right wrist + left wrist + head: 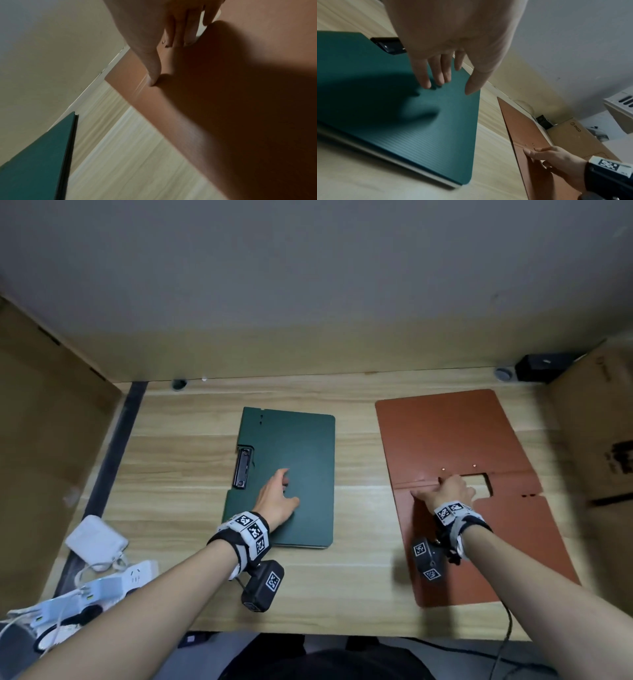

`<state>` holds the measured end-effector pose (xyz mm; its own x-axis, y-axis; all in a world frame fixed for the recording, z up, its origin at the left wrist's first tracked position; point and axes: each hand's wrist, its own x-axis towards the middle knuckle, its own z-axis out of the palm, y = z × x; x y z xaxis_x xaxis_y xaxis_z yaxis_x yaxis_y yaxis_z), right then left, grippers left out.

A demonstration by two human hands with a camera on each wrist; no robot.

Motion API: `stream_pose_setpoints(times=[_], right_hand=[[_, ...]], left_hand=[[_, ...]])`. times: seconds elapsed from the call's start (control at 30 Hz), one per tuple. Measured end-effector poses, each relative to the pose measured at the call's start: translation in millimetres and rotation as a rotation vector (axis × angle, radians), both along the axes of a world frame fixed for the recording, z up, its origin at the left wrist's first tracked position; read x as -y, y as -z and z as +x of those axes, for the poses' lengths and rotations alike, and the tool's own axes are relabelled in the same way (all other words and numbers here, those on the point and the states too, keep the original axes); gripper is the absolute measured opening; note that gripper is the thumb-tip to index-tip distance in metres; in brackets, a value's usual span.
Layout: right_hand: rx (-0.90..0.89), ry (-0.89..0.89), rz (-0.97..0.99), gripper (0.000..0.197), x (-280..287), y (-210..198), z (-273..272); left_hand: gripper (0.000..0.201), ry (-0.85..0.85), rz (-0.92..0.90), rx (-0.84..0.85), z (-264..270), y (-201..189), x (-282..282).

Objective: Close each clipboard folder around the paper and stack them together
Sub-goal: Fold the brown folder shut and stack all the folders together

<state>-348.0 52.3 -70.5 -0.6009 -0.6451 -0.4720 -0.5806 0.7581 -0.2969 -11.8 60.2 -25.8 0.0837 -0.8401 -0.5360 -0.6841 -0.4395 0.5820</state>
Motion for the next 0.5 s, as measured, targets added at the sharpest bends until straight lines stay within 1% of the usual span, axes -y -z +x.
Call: stream_pose_setpoints(times=[0.07,0.13,0.17,0.23,0.3,0.4,0.43,0.5], right_hand=[[0.141,0.050,0.009,0.075,-3.0,3.3,-1.4],[0.277,0.068,-0.048,0.061,-8.9,6.1,0.8],[0.326,0.066,-0.077,0.055,-12.6,7.1,2.9],[0.394,0.047,-0.125,0.051,-19.0,5.5,8.9],[0.433,0.012,-0.174,0.050,-22.7,-0.1,15.5],[0.434,-0.041,-0.220,0.047,-27.5,-14.8,26.1],[0.418,-0.067,-0.222,0.045,-29.0,-20.7,30.5],[0.391,-0.109,-0.229,0.041,-31.7,-29.4,36.1]], left_hand=[[0.060,0.016,0.067,-0.054,-11.3,7.1,-3.8],[0.049,0.046,0.133,-0.125,-25.4,14.2,-5.6],[0.044,0.065,0.159,-0.158,-34.0,15.4,-6.4],[0.034,0.089,0.196,-0.214,-54.4,14.8,-5.3],[0.026,0.070,0.238,-0.283,-76.1,15.4,-1.2],[0.037,-0.014,0.282,-0.355,-107.5,16.3,6.9],[0.036,-0.045,0.275,-0.362,-114.9,16.6,8.9],[0.025,-0.080,0.208,-0.357,-124.9,16.6,11.7]])
